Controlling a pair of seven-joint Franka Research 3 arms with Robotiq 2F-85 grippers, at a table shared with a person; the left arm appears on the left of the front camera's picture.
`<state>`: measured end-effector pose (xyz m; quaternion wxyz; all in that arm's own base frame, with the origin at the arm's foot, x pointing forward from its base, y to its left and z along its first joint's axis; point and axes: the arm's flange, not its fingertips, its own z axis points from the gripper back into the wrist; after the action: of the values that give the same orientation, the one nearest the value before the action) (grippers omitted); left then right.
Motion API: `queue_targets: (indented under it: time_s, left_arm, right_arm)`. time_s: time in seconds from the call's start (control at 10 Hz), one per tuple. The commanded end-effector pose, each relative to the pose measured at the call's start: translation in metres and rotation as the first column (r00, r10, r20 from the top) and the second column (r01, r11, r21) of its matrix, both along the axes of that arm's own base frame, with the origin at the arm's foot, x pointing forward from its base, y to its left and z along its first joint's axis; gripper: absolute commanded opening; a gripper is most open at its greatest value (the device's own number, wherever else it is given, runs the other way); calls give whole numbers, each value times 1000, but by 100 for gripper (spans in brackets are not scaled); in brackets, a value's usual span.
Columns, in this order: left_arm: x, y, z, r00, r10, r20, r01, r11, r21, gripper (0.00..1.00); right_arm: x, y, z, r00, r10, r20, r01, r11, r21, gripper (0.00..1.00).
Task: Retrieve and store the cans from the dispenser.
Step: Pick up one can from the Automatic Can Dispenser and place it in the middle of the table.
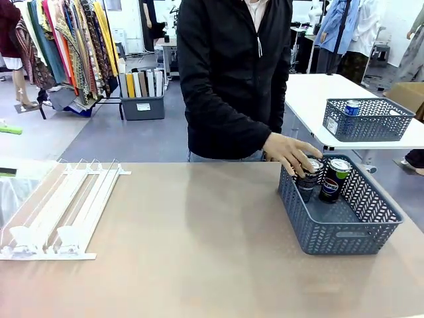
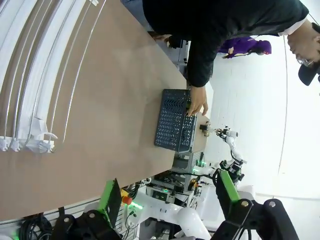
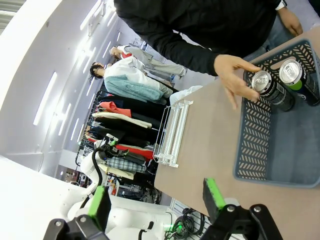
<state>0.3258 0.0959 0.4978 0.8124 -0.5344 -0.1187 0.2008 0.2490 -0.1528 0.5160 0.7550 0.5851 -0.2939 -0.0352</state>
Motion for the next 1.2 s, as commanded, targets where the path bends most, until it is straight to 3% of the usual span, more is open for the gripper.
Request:
queue_targets:
  time_s: [0.0, 1.1]
  left_arm:
    - [-1, 2, 3, 1000, -8, -12, 8, 1000, 3, 100]
    - [-1, 2, 3, 1000, -8, -12, 8, 1000, 3, 100]
  right_arm:
    - [3, 1, 3, 999, -2, 38, 2, 1000, 15, 100]
    - [3, 1, 3, 999, -2, 38, 2, 1000, 15, 100]
